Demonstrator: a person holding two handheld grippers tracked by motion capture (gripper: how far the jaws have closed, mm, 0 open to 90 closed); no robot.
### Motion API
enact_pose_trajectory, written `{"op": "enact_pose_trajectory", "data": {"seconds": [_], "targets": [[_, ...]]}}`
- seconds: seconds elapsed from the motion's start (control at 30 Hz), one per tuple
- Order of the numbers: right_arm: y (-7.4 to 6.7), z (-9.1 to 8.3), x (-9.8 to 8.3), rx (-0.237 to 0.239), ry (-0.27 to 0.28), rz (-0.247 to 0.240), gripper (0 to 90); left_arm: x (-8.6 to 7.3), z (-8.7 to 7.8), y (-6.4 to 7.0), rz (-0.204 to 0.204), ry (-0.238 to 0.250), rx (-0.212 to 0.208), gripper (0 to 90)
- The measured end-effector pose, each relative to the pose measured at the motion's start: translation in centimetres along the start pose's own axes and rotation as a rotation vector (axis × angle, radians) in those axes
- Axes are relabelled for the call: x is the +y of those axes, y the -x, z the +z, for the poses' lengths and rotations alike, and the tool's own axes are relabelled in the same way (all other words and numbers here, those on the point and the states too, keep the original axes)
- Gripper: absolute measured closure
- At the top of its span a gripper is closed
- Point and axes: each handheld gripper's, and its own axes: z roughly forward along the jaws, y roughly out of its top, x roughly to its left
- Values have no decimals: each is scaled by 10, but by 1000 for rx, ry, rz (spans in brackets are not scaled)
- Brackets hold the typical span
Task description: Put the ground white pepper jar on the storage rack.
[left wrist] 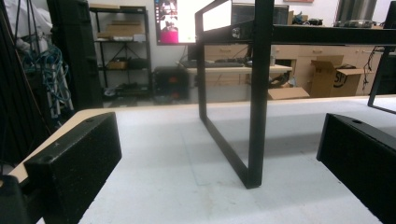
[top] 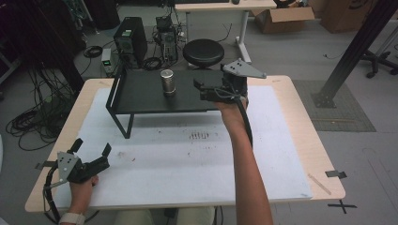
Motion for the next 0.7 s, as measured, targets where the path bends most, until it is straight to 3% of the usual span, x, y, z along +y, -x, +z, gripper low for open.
{"op": "enact_pose_trajectory", "data": {"seconds": [0.7], "targets": [[4,-53,-22,-49,52,-29,0,0,0,0,2,0,0,2]]}}
